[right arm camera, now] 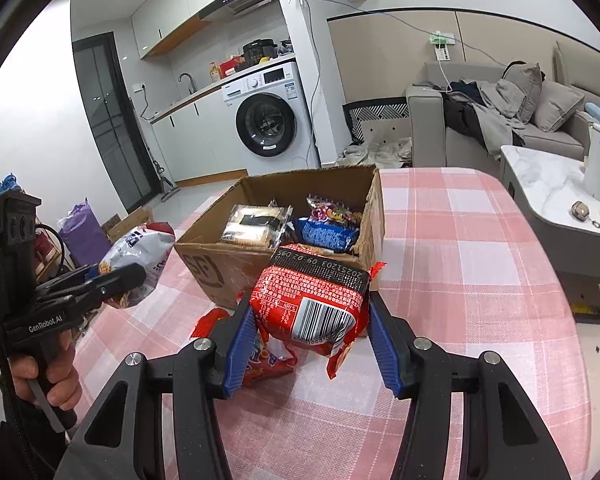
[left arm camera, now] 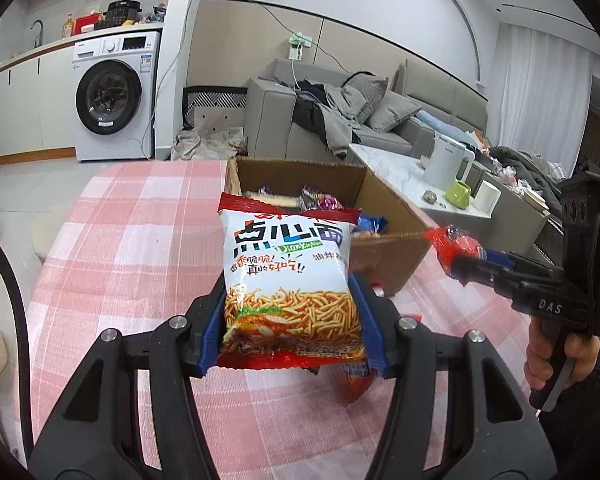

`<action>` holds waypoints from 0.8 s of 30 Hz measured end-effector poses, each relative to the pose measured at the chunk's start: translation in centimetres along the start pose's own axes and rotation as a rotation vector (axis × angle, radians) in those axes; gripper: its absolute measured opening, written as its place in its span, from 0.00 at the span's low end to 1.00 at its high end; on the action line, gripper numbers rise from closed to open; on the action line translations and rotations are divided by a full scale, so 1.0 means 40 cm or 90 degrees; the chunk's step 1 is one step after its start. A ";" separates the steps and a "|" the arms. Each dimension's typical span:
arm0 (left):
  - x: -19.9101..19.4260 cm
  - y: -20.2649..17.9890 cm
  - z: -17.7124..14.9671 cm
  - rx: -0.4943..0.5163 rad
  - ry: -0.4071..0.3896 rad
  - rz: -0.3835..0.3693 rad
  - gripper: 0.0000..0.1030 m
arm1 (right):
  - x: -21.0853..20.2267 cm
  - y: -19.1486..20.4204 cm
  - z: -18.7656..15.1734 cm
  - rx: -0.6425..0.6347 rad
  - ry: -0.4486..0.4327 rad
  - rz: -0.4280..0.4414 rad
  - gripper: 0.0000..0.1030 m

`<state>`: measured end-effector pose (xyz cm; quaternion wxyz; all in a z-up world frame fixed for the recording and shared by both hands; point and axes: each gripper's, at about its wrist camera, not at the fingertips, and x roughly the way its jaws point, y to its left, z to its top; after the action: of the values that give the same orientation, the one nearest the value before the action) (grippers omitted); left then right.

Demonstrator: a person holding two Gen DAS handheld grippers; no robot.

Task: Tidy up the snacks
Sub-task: 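Lift both bags up and carry them over the box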

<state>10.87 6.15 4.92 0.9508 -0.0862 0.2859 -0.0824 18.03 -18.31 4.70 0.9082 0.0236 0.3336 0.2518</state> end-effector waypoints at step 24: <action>0.093 -0.018 0.106 0.004 -0.037 0.043 0.53 | 0.069 0.057 0.112 -0.030 -0.020 0.013 0.53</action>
<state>16.23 5.19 6.58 0.9612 -0.0762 0.2605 -0.0483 21.58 -14.44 7.02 0.9109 0.0096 0.3131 0.2685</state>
